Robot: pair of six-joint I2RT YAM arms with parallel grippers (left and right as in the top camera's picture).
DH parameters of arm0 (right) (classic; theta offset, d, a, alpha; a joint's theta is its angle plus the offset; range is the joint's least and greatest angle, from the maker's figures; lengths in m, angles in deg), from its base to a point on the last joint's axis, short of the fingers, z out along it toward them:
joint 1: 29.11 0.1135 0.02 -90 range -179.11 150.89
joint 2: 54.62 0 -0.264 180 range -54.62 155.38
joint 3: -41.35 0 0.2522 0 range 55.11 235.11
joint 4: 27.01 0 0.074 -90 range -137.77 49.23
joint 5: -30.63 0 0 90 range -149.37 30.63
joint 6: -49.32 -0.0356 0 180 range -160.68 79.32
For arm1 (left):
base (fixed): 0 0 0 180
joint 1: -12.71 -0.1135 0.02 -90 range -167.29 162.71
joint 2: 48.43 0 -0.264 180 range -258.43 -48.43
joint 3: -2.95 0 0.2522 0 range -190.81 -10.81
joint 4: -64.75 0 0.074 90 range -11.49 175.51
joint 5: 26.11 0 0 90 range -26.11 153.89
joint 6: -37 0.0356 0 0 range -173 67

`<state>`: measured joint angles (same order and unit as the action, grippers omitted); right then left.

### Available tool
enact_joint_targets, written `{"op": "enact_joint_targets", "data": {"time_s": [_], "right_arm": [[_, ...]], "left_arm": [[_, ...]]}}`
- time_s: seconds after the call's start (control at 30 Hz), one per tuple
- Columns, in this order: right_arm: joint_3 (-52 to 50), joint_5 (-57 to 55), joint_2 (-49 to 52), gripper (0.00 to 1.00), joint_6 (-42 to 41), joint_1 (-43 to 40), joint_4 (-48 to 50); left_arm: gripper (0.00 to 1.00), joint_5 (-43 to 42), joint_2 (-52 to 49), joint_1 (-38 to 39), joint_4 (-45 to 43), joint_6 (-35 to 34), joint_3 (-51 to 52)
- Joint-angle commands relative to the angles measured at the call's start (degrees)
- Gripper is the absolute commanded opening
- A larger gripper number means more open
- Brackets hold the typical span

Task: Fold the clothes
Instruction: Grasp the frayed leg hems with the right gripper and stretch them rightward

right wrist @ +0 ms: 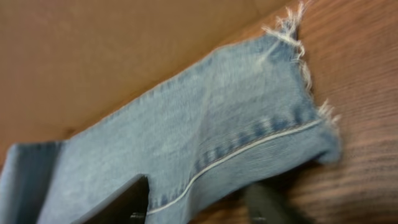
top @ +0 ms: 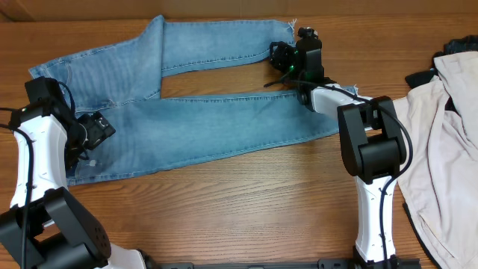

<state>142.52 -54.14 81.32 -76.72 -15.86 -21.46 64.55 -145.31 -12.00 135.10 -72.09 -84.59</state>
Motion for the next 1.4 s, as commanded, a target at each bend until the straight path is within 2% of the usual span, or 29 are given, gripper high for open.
{"op": "enact_joint_targets", "data": {"time_s": [0.0,0.07,0.2,0.43,0.63,0.93,1.0,1.13,1.17,1.23,1.37], "right_arm": [[0.3,-3.2,0.7,0.29,-2.9,0.0,0.8],[0.3,-3.7,0.8,0.16,-2.9,0.0,0.8],[0.3,-4.0,0.8,0.04,-2.9,-0.1,0.6],[0.3,-3.3,0.0,0.04,-2.6,-3.4,-2.2],[0.4,-3.0,-6.6,0.04,7.3,-11.2,-15.8],[0.4,-5.2,-12.1,0.04,8.1,-20.2,-34.9],[0.4,-5.2,-12.1,0.12,9.7,-20.7,-37.8],[0.4,-5.4,-12.2,0.13,13.4,-20.8,-43.7],[0.4,-5.5,-12.6,0.21,13.4,-20.9,-44.9],[0.4,-5.4,-14.2,0.26,13.5,-21.0,-46.2],[0.4,-5.4,-19.2,0.29,14.4,-21.0,-49.9]], "left_arm": [[1.00,-0.3,-0.2,0.4,0.5,1.1,0.0],[1.00,-0.3,-0.2,0.4,0.7,1.1,0.0],[1.00,-0.3,-0.2,0.4,0.7,1.1,0.0],[1.00,0.0,-0.2,0.4,0.5,1.2,0.0],[1.00,-0.1,-0.2,0.4,0.0,1.4,0.0],[1.00,-0.1,-0.2,0.4,-0.9,2.4,0.0],[1.00,-0.1,-0.2,0.4,-1.1,2.4,0.0],[1.00,0.0,-0.2,0.4,-1.4,4.4,0.0],[1.00,-0.1,-0.2,0.4,-1.3,4.4,0.0],[1.00,-0.1,-0.2,0.4,-1.3,4.4,0.0],[1.00,-0.1,-0.2,0.4,-1.0,4.4,0.0]]}}
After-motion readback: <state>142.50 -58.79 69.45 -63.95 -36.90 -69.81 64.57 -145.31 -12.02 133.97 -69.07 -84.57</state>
